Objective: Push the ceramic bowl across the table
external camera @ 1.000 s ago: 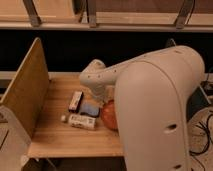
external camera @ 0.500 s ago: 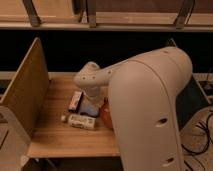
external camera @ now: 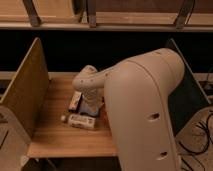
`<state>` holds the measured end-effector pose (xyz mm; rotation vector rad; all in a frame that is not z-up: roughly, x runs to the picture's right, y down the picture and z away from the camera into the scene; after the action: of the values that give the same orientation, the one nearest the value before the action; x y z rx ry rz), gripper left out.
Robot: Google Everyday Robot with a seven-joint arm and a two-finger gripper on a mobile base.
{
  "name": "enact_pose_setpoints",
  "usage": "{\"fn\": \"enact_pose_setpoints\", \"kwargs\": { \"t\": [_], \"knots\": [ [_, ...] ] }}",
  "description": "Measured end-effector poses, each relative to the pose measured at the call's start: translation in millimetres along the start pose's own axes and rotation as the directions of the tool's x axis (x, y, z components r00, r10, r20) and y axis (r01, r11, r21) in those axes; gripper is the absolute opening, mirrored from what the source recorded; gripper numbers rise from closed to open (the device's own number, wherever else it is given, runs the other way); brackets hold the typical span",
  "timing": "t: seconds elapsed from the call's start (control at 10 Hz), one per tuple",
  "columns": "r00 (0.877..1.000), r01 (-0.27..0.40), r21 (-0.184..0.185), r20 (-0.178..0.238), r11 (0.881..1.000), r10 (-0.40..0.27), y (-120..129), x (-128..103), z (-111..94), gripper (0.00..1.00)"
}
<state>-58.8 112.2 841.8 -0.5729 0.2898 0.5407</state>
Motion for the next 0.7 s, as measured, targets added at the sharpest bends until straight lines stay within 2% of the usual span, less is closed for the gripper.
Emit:
{"fn": "enact_pose_setpoints", "kwargs": {
  "t": [0.4, 0.7],
  "knots": [
    [0.995, 0.099, 0.007, -0.018, 0.995, -0.099, 5, -19, 14, 0.36],
    [0.991, 0.123, -0.042, -0.039, 0.992, -0.124, 5, -22, 34, 0.36]
  ]
}}
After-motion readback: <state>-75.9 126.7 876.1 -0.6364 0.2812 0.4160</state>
